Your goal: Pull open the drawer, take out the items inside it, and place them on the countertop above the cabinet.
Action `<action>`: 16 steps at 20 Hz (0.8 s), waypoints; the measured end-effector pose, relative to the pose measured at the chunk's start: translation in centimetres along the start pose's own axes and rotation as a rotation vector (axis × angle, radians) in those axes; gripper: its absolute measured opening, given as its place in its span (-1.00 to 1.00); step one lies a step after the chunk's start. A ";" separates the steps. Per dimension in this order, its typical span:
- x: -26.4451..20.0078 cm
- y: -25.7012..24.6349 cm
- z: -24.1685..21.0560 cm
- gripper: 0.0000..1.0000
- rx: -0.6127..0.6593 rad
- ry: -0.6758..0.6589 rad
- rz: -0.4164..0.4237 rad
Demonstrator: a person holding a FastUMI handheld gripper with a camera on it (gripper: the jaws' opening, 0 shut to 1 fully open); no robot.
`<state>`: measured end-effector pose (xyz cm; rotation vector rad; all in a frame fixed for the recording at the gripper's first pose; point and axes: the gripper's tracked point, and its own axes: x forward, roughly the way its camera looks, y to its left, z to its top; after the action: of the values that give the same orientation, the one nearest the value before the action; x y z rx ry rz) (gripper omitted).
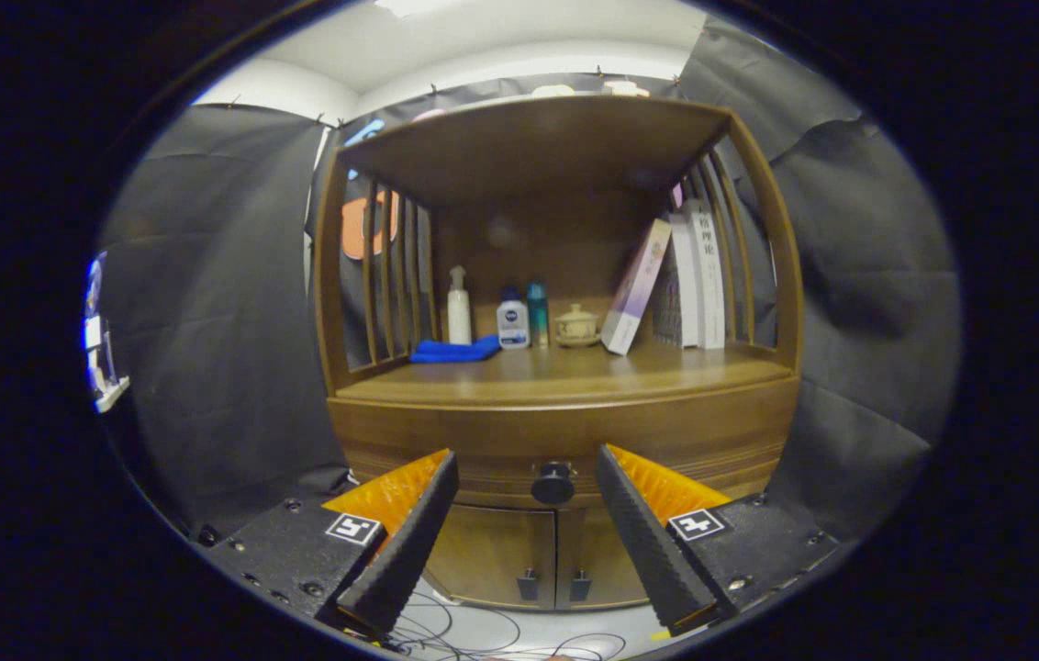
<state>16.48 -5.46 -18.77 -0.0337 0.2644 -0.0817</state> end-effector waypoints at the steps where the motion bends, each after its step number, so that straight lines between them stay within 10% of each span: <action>1: 1.5 -0.4 -0.7 0.98 -0.002 0.007 -0.002; 16: 9.8 -3.2 -5.5 0.18 -0.145 0.013 -0.142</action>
<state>24.24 -9.61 -26.43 -0.1964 0.2802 -0.2041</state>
